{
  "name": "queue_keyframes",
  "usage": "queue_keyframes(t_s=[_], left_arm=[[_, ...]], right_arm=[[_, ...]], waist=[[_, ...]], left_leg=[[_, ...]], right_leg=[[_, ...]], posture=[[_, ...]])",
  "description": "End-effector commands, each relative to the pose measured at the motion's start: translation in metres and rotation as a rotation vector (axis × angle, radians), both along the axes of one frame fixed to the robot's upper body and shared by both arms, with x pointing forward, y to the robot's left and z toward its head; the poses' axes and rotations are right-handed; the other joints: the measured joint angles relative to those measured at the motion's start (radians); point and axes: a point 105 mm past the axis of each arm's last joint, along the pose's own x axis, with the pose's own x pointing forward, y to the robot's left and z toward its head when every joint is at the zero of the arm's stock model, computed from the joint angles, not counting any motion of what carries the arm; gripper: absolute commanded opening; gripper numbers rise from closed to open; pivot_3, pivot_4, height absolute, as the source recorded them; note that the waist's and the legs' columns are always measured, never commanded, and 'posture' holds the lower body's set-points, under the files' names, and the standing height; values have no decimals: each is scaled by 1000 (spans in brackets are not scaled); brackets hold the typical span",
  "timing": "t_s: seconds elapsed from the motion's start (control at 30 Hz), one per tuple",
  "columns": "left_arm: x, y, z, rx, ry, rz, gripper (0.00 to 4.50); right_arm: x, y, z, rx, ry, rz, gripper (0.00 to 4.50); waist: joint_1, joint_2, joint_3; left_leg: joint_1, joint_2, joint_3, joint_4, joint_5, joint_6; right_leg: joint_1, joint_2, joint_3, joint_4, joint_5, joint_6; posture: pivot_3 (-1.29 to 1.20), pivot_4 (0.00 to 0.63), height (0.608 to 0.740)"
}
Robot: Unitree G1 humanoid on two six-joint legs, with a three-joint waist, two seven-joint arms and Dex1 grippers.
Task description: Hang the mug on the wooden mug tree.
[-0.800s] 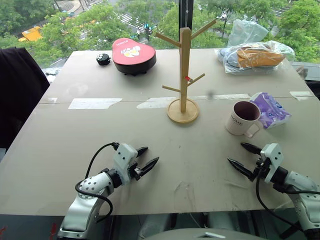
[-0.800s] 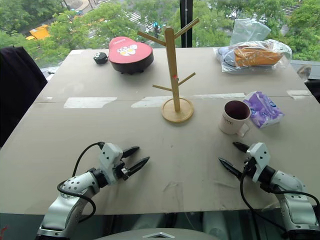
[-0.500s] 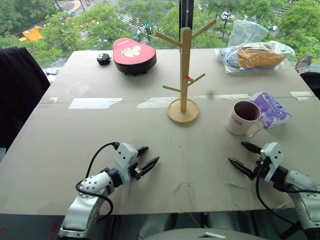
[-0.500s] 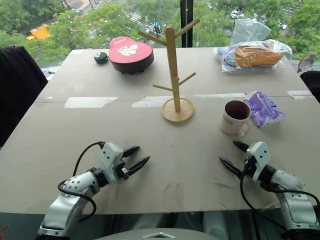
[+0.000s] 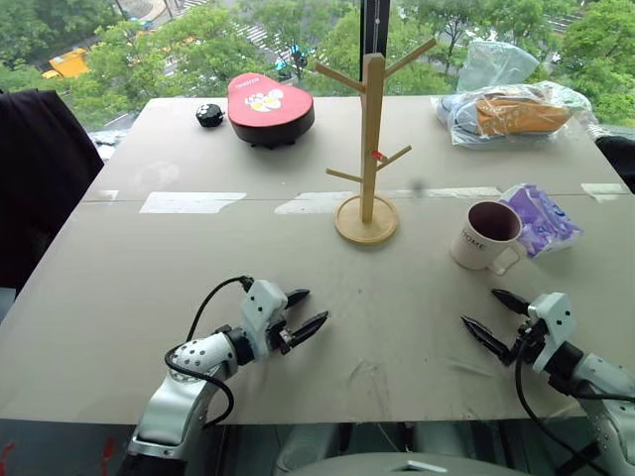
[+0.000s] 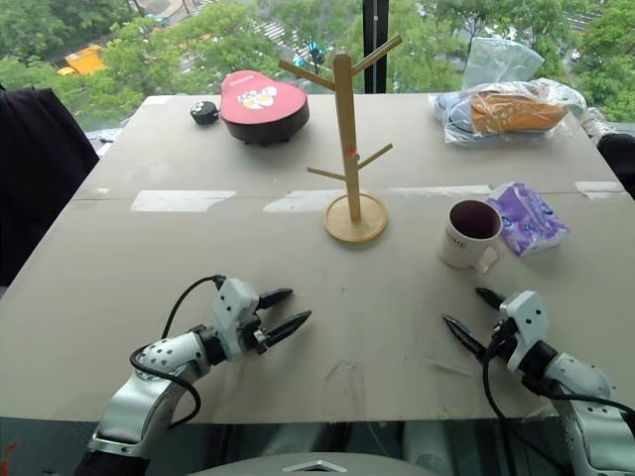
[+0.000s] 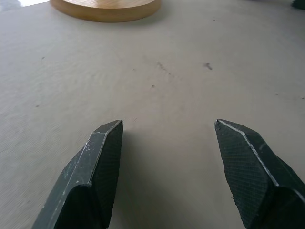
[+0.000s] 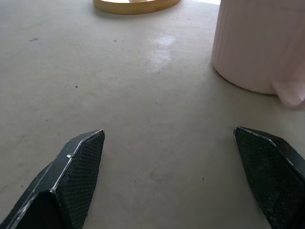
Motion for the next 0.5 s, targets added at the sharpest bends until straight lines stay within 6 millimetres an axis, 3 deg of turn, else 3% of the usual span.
queue_keyframes(t_s=[0.03,0.17,0.27,0.5], left_arm=[[1,-13,14,-30,-28,-106,3140],[0,-36,45,-74,-78,-321,3140],[-2,-44,56,-18,-97,-457,3140],[4,-53,81,27,-165,-569,3140]], right_arm=[[9,-16,18,-4,-72,-188,4388],[20,-18,33,-10,-154,-398,4388],[25,-16,37,-11,-196,-512,4388],[30,-19,38,16,-251,-658,4388]], waist=[[-2,0,2],[-4,-1,4],[-17,-2,5],[-40,-1,5]], left_leg=[[0,0,0,0,0,0],[-1,0,0,0,0,0],[-2,0,0,-1,0,-1],[-3,0,2,-2,0,0]], right_leg=[[-1,0,0,0,0,0],[-3,0,0,1,0,0],[-4,1,1,2,0,0],[-8,3,2,1,0,-1]], posture=[[0,150,740],[0,150,740],[0,150,740],[0,150,740]])
